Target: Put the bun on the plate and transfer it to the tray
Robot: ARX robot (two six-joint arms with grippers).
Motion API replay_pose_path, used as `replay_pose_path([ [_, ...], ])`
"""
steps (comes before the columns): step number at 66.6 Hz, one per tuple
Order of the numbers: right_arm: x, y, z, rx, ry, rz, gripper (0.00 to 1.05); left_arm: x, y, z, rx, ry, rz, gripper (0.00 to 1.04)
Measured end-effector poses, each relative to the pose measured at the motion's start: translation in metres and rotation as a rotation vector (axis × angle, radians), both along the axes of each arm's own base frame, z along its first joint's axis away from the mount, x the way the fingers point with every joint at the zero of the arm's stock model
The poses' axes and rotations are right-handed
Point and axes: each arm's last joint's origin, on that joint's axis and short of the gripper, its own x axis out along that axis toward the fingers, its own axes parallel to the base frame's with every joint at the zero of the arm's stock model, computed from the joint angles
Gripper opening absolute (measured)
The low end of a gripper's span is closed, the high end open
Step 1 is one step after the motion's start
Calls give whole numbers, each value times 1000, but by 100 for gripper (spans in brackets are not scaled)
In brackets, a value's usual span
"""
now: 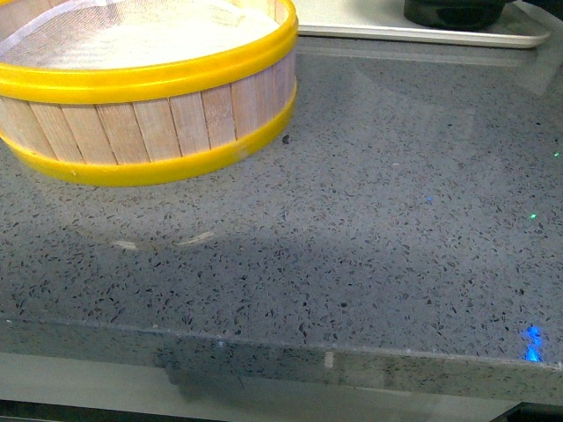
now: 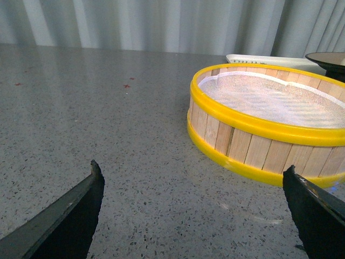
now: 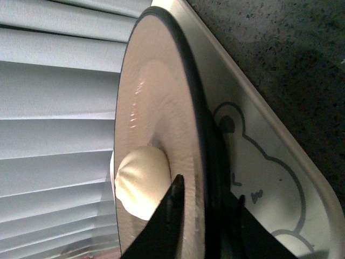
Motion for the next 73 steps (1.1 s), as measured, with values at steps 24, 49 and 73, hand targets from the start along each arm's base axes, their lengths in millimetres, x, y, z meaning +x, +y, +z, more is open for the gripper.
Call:
replay_pose_path([
  [24, -1, -10, 1, 15, 1, -13, 78, 0, 0, 0, 0, 0, 0, 98],
  [49, -22, -19, 20, 50, -72, -13, 96, 0, 0, 0, 0, 0, 0, 98],
  [73, -95, -53, 49, -223, -146, -220, 96, 0, 0, 0, 0, 0, 0, 98],
])
